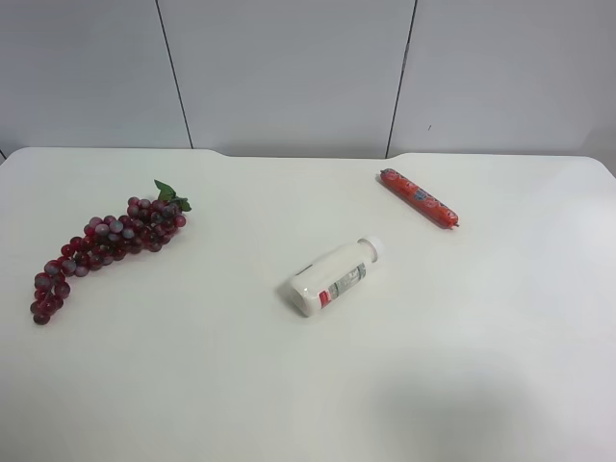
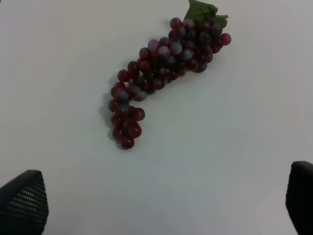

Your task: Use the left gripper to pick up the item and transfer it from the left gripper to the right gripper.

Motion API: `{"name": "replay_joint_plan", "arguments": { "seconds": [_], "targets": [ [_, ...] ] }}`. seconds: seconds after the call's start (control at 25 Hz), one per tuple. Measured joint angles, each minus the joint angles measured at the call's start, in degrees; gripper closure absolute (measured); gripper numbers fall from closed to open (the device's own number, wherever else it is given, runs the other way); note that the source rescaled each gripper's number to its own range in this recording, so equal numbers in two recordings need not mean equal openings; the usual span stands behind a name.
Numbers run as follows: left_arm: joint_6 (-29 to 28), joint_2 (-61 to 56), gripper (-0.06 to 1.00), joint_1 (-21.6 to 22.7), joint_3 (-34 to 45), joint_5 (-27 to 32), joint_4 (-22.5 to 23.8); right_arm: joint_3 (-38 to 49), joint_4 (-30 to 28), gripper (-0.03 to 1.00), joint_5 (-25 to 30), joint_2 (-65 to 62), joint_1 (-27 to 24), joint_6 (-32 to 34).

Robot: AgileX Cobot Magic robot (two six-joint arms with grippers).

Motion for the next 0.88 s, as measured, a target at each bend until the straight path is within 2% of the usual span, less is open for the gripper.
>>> {"name": "replay_joint_plan", "arguments": {
  "seconds": [0.28, 0.64, 0.88],
  "targets": [
    [-0.17, 0.54, -0.05, 0.0, 0.0, 0.0, 0.0, 0.0, 0.0, -0.03, 0.0, 0.0, 0.0, 0.0],
    [3.67, 18.93, -0.05, 0.08, -9.19, 1.59, -0.79, 0.0, 0.0, -0.03, 0.0, 0.0, 0.0, 0.0],
    [5.88, 34.61, -0.05, 0.08, -10.09, -2.75, -2.93, 0.0, 0.0, -0.03, 0.0, 0.0, 0.0, 0.0]
  ]
}}
